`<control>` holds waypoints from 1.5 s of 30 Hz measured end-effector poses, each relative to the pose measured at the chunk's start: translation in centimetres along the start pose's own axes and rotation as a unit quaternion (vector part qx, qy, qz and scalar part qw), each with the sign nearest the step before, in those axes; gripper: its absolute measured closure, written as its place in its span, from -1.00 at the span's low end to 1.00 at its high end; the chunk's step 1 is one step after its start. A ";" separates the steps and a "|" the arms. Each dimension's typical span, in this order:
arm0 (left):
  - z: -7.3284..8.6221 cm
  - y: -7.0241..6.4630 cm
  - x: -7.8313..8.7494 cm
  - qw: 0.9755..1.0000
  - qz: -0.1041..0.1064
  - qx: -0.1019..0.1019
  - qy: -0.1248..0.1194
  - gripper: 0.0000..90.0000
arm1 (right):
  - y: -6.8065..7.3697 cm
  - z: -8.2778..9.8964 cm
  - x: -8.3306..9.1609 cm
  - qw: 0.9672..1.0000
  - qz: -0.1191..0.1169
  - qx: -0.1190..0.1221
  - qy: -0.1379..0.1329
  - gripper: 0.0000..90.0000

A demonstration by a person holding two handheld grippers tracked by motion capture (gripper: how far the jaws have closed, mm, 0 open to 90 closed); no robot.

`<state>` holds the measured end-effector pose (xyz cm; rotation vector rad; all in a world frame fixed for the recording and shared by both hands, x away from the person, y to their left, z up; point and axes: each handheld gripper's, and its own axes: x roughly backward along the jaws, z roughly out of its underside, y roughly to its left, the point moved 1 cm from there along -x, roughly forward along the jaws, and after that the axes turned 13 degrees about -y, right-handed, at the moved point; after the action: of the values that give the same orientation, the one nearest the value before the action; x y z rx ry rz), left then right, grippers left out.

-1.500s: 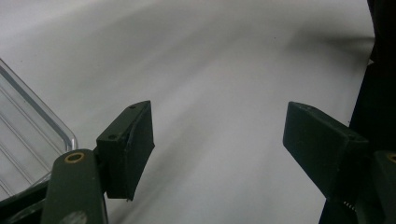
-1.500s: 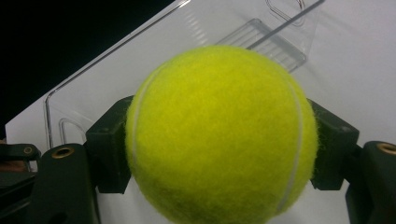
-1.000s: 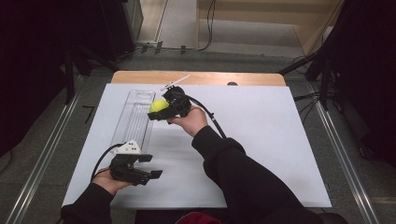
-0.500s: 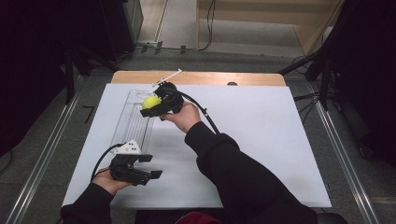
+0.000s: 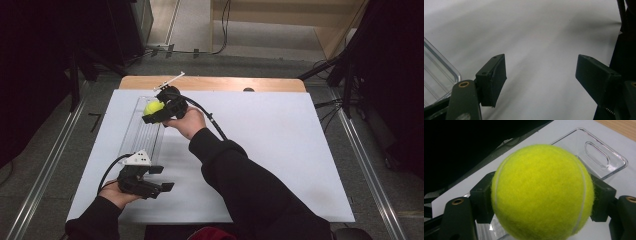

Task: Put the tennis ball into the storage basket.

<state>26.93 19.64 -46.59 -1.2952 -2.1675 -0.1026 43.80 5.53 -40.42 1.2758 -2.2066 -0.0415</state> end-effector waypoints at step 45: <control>0.0 0.0 0.1 1.000 0.001 0.000 -0.001 -0.44 | 1.4 1.1 -4.0 0.999 -0.025 -0.003 0.022 -0.50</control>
<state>26.94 19.72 -46.54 -1.2983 -2.1675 -0.0991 43.63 9.17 -42.81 1.3156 -2.1363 -0.0377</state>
